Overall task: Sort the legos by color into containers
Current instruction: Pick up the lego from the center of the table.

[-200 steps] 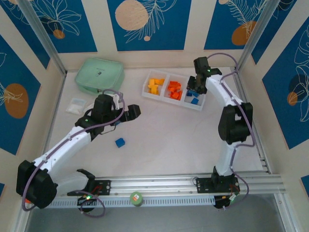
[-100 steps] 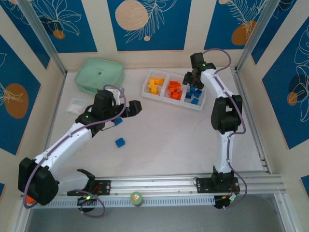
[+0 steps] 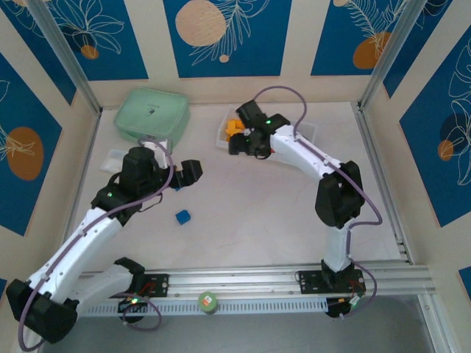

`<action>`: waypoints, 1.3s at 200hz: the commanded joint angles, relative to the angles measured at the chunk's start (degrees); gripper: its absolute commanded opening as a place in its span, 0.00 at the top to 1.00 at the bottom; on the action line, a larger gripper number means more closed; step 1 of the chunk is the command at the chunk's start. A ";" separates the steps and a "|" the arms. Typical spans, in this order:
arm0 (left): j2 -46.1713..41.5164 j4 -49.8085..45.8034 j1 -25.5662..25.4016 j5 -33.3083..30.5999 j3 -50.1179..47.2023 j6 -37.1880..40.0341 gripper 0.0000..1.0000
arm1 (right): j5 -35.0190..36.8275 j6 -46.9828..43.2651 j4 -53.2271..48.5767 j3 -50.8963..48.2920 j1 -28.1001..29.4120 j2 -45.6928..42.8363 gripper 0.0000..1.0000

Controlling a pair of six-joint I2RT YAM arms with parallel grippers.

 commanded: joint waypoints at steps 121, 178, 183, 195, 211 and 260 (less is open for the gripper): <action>-17.93 -19.24 1.12 -13.24 -7.36 -7.37 0.01 | -9.39 4.10 -4.02 26.44 15.27 25.29 0.15; -20.22 -22.48 1.17 -16.26 -6.52 -7.20 0.01 | -10.99 1.58 -1.82 33.01 17.00 32.71 0.14; -20.38 -22.59 1.12 -16.43 -6.48 -7.20 0.01 | -11.18 1.37 -1.95 33.71 17.00 33.34 0.15; -20.60 -22.79 1.12 -16.77 -6.26 -7.12 0.01 | -11.40 0.63 -2.87 36.00 16.97 35.01 0.15; -20.92 -23.08 1.12 -17.21 -5.96 -7.18 0.01 | -12.04 -0.59 -3.49 38.46 17.01 36.88 0.18; -21.46 -23.47 1.13 -17.85 -5.73 -7.20 0.01 | -12.72 -0.66 -4.73 44.50 17.22 41.19 0.21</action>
